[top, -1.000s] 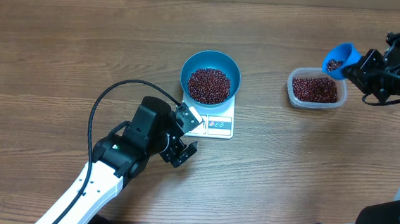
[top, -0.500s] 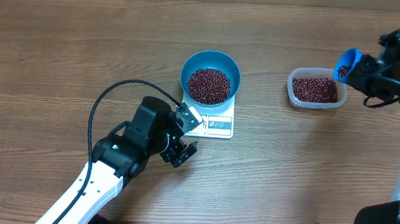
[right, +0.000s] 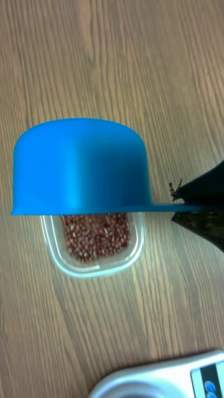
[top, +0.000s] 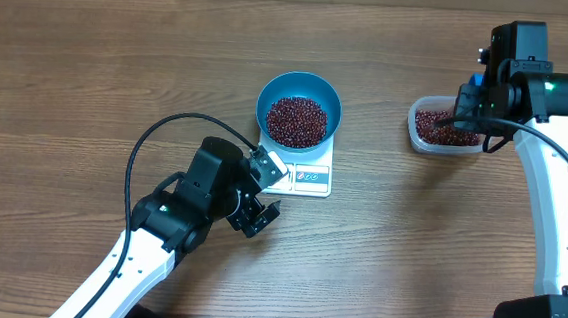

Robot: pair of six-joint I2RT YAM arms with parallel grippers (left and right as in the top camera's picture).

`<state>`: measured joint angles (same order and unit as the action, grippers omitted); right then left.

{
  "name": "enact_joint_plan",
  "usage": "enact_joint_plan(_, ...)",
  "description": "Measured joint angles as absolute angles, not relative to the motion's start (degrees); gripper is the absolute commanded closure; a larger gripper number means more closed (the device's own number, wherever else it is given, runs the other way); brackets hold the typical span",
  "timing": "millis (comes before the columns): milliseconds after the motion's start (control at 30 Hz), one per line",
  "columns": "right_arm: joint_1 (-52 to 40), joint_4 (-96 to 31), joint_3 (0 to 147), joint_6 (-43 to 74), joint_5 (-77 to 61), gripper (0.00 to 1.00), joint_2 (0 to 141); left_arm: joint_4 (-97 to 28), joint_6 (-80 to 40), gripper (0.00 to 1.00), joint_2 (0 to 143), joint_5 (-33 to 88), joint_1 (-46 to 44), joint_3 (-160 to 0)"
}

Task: Scoop item into bowl and weigh 150g on scale
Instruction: 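Move the scoop back over the bean tub, right gripper, then lower the blue scoop into the tub, right gripper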

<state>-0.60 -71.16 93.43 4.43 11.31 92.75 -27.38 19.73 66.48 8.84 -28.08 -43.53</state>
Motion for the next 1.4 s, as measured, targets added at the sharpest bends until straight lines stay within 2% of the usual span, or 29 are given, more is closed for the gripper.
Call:
enact_joint_plan(933, -0.58, -68.58, 93.43, 7.57, 21.82, 0.96, 92.75, -27.40, 19.73, 0.01, 66.48, 8.84, -28.08, -43.53)
enact_joint_plan(1033, -0.58, -68.58, 93.43, 11.97, 21.34, 0.96, 92.75, -27.40, 19.73, 0.00, 66.48, 8.84, -28.08, -43.53)
enact_joint_plan(1400, -0.58, -67.40, 93.43, 39.77, 12.99, 0.96, 92.75, -27.40, 19.73, 0.00, 66.48, 8.84, -28.08, -43.53)
